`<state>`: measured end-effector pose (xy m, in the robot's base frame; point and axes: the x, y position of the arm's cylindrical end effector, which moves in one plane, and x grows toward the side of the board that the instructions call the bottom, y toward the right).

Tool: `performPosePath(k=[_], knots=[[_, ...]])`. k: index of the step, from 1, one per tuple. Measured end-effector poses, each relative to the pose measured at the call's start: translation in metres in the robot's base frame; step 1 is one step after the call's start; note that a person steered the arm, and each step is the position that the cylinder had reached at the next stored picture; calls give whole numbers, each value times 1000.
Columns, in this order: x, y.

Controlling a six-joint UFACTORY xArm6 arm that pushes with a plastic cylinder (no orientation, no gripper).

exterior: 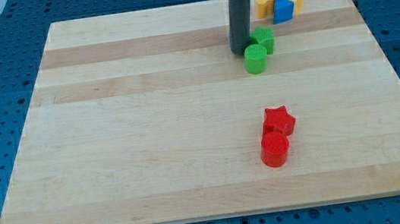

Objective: Move the blue cube to the left side of the blue triangle

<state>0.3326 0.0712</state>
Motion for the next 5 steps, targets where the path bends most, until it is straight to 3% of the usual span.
performPosePath(k=[3, 5], knots=[[-9, 20], [-27, -43]])
